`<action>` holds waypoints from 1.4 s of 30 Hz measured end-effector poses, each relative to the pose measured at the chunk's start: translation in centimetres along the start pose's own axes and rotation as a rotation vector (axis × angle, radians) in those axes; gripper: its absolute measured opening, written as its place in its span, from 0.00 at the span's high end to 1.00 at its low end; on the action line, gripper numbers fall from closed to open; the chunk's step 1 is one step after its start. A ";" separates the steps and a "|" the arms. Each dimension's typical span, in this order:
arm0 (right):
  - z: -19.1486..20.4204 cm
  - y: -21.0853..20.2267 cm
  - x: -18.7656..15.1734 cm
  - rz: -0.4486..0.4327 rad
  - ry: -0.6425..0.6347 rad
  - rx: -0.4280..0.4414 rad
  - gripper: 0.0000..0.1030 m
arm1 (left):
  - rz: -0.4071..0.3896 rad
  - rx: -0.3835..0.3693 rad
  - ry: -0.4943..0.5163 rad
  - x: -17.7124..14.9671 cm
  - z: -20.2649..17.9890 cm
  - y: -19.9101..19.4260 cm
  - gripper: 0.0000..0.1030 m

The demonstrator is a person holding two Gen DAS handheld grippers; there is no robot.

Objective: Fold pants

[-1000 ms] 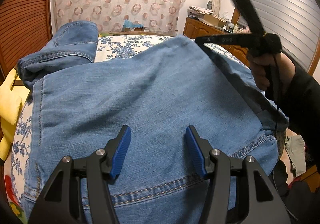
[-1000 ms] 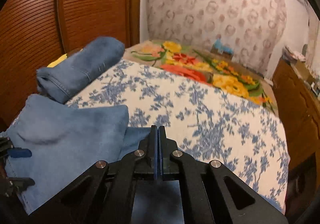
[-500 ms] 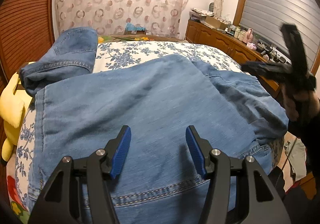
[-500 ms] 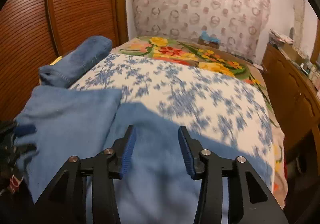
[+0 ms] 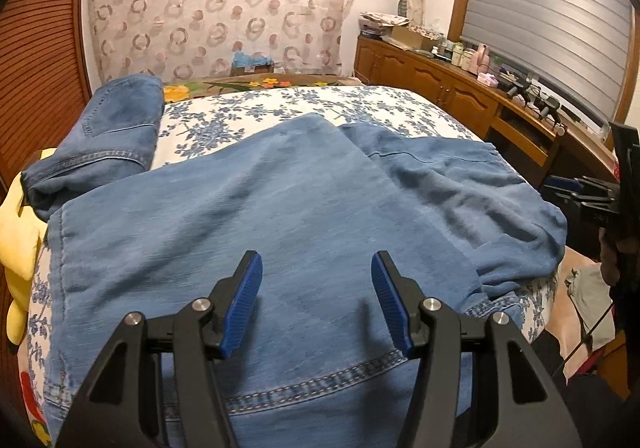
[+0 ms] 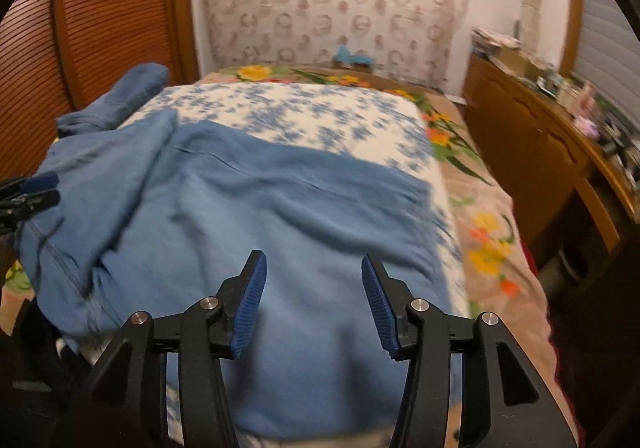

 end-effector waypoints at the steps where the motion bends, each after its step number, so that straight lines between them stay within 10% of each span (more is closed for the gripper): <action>1: -0.8 -0.4 -0.5 0.000 0.019 -0.013 0.48 | 0.004 -0.002 0.002 0.0 -0.2 0.2 0.45; 34: -4.7 -1.1 -6.4 0.044 0.138 -0.089 0.46 | 0.051 -0.003 0.016 -1.5 -1.9 3.1 0.45; 42: -4.5 -1.2 -6.4 0.025 0.127 -0.094 0.65 | 0.052 -0.002 0.018 -1.5 -1.9 3.1 0.45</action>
Point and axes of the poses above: each gripper's, at about its wrist camera, not at the fingertips, and y roughly the way its jaws point, z to its left, x to its top, the point moved 5 cm from there along y, roughly the way its jaws point, and after that the axes turned 2 degrees about x, right-handed, at the moved point
